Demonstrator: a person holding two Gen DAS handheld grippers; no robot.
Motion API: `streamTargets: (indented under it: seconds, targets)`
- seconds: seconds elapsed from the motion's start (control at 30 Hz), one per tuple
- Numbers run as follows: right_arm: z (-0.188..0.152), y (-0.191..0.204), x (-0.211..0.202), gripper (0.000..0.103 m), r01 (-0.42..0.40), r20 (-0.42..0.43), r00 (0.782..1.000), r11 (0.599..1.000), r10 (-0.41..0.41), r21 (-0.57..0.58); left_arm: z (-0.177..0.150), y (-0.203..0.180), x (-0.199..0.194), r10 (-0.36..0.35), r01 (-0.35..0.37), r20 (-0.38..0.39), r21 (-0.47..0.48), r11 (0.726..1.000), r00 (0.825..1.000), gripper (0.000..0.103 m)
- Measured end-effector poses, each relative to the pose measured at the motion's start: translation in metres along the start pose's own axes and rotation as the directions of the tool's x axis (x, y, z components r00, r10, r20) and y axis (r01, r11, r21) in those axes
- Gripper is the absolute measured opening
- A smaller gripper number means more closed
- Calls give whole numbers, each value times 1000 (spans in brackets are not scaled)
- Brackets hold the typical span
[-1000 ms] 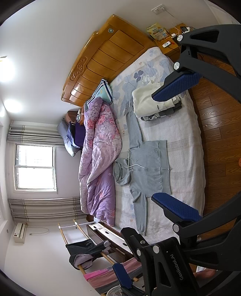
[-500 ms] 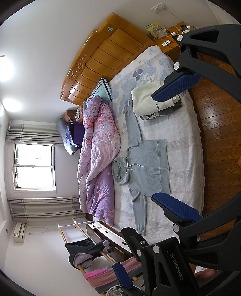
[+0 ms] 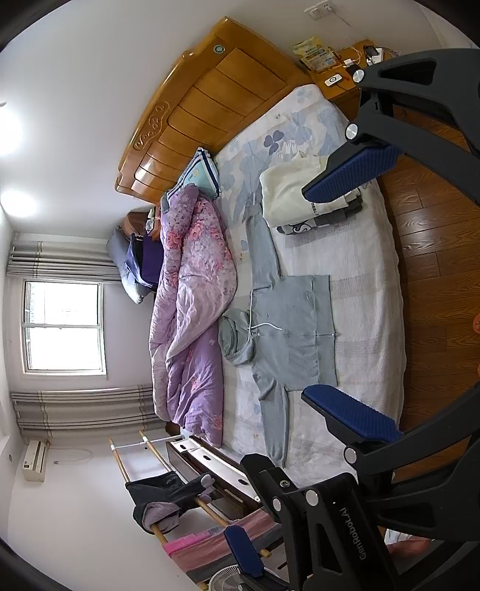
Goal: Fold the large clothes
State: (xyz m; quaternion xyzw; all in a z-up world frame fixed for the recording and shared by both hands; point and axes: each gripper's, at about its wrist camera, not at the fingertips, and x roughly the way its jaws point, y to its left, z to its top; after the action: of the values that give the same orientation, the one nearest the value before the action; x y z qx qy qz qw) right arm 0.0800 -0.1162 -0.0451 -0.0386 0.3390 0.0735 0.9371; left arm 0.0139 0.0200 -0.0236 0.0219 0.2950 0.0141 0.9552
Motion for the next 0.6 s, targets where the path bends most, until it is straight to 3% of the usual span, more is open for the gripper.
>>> streamTargets:
  seconds: [0.6]
  targets:
    - [21, -10, 30, 95, -40, -43, 998, 999, 38, -36, 15, -11, 41, 23, -26, -65, -41, 999, 998, 98]
